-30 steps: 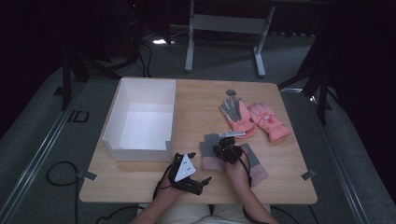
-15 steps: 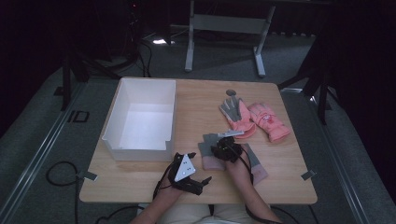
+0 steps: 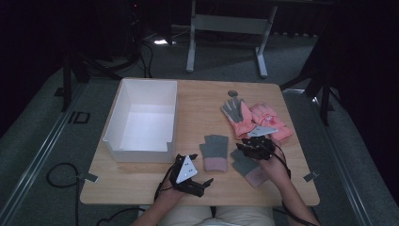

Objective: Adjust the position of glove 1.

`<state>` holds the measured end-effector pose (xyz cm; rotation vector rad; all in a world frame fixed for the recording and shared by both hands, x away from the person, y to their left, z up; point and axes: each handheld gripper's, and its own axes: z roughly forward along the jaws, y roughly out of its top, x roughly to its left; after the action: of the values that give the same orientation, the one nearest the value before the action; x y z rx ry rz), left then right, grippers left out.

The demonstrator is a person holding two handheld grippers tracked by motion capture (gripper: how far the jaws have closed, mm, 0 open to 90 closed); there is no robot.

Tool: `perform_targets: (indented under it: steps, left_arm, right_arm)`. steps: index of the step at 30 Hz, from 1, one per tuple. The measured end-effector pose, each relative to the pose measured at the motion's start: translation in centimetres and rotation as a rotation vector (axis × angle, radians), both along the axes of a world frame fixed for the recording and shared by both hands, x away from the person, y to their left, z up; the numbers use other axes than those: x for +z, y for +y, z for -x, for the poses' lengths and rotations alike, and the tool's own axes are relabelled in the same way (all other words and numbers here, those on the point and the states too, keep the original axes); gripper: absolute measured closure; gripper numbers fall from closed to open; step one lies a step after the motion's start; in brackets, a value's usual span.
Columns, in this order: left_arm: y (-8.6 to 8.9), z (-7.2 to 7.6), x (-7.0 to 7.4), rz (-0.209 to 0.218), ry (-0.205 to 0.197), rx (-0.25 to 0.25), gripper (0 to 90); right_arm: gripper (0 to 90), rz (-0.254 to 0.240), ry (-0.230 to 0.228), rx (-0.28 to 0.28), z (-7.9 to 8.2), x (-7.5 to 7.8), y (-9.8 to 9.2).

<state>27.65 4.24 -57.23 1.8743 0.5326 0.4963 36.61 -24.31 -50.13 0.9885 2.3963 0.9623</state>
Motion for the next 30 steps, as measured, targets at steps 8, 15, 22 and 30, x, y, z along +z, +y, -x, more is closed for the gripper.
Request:
perform_targets:
  steps: [8, 15, 22, 30]
  left_arm:
    - [0.0, 0.0, 0.0, -0.004, 0.001, 0.005, 0.0]
    - [0.0, 0.0, 0.0, -0.004, 0.001, 0.005, 0.0]
    - [0.0, 0.0, 0.0, -0.002, -0.001, 0.006, 0.0]
    - [0.0, 0.0, 0.0, -0.004, 0.001, 0.006, 0.0]
  right_arm:
    - [63.4, 0.036, 0.071, 0.055, 1.3, -1.5, -2.9]
    - [63.4, 0.046, 0.128, 0.060, 1.8, -3.1, -4.1]
    - [65.7, 0.049, 0.165, 0.083, 1.6, -4.2, -4.6]
    - [81.9, 0.070, 0.155, 0.058, 1.7, -4.2, -4.3]
